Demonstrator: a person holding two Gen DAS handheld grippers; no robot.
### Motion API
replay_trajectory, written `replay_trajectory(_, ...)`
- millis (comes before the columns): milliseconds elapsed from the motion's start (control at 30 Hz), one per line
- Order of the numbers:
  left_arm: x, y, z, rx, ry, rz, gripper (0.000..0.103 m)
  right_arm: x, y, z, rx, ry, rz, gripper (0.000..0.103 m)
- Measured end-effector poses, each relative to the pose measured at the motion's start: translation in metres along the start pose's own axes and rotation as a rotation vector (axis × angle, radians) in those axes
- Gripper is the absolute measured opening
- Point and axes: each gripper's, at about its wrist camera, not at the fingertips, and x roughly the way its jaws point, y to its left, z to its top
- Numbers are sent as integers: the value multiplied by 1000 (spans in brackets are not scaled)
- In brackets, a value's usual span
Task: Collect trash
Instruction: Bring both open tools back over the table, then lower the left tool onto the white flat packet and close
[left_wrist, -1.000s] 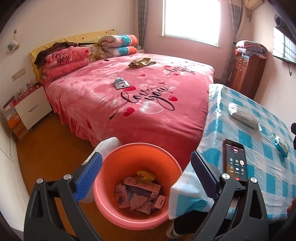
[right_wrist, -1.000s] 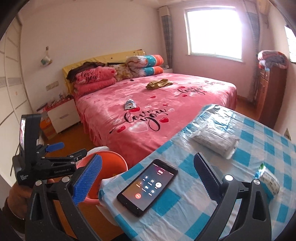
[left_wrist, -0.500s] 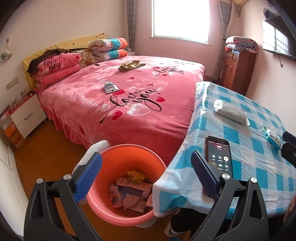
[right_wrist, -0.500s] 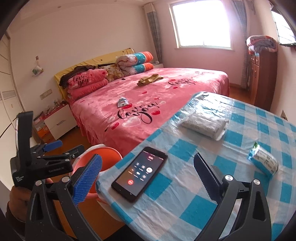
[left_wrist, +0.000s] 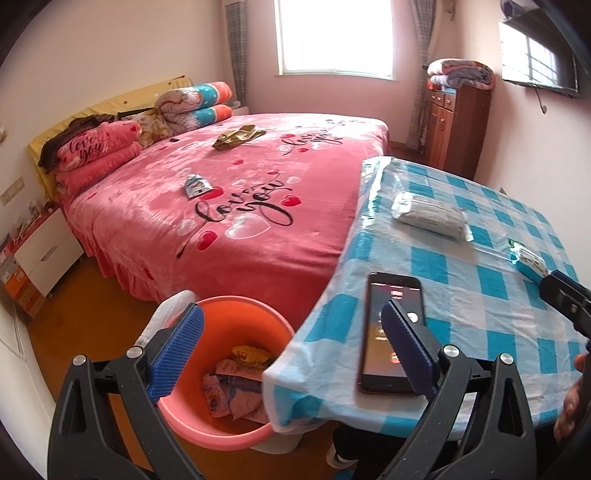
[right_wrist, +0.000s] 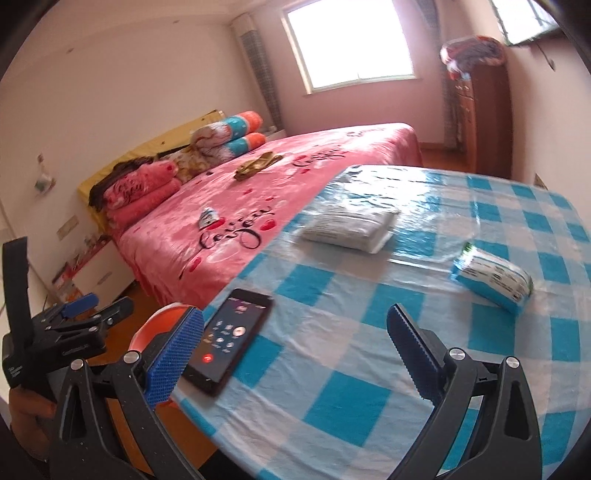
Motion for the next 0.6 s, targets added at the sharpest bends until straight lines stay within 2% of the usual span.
replay_trajectory(233,5,-37,7,50,22,-43,97,1,-44,1,85,-11,-27,98)
replay_trajectory(400,15,-60,18,-11,62,-165,97,-8,-73,5,102,-59,-61,98)
replay_trajectory(600,48,-104,39,-94,139,-300,97,-15,-113,7,169,-82,-90,98)
